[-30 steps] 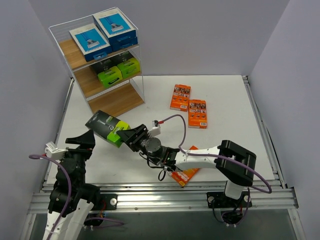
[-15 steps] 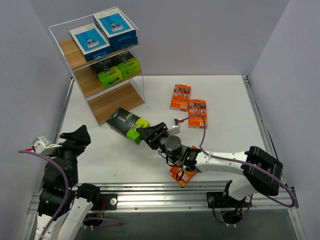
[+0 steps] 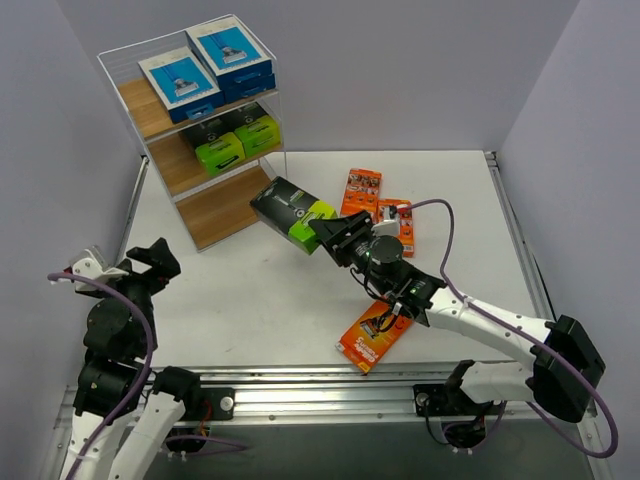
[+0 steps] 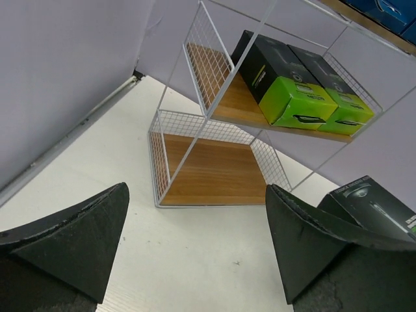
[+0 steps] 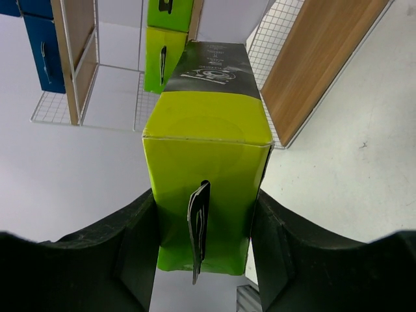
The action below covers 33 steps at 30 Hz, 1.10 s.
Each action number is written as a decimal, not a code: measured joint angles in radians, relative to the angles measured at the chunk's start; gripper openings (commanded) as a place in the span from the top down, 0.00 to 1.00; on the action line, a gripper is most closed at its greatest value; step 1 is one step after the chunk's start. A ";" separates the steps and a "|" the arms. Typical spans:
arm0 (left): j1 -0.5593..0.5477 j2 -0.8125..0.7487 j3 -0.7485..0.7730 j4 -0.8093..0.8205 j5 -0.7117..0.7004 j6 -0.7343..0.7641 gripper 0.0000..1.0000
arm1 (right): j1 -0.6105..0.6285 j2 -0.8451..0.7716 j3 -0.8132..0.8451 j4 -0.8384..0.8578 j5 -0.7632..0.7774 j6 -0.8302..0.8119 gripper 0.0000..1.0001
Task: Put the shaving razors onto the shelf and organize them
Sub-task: Place the shaving razor onto shelf
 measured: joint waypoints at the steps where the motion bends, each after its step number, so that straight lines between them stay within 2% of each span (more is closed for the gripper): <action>1: 0.000 0.013 0.003 0.020 -0.003 0.026 0.06 | -0.013 0.000 0.011 -0.015 -0.012 -0.005 1.00; 5: 0.000 0.047 0.006 0.092 -0.011 0.130 0.05 | -0.060 0.025 0.076 -0.052 -0.070 -0.015 1.00; 6: 0.000 0.047 0.006 0.106 -0.014 0.150 0.00 | -0.072 0.040 0.105 -0.064 -0.088 -0.020 1.00; 14: -0.002 0.027 -0.044 0.208 -0.043 0.291 0.03 | -0.116 0.150 0.294 -0.095 -0.190 -0.060 1.00; 19: -0.010 -0.031 -0.134 0.229 -0.072 0.334 0.04 | -0.122 0.196 0.364 -0.109 -0.229 -0.080 1.00; 33: -0.074 -0.101 -0.181 0.308 -0.142 0.407 0.05 | -0.167 0.315 0.441 -0.108 -0.298 -0.088 1.00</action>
